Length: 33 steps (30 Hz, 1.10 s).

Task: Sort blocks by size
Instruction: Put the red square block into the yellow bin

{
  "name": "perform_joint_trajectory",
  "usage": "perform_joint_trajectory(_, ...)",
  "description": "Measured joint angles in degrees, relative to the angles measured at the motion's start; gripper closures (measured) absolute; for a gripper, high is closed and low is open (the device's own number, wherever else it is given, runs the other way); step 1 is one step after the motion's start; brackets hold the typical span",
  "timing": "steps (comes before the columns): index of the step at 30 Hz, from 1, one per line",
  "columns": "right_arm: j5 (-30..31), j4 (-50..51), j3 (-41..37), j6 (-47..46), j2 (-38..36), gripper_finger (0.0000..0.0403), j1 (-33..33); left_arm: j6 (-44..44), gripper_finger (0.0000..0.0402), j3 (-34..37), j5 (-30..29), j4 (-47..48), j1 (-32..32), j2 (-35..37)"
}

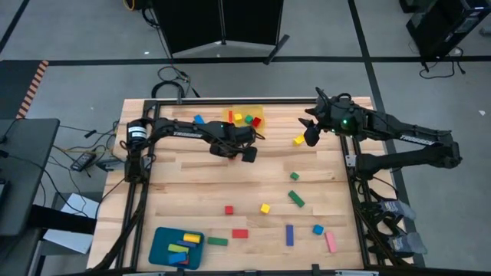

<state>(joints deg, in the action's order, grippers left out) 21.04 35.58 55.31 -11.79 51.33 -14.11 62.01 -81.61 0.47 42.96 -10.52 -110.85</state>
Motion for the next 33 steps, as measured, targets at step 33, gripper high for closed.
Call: perform_joint_trajectory(33, -0.2, -0.71, 0.02, -0.02, 0.02, 0.0203, 0.0, -0.15, 0.005, 1.86, -2.03, 2.14, -2.37, -1.16)
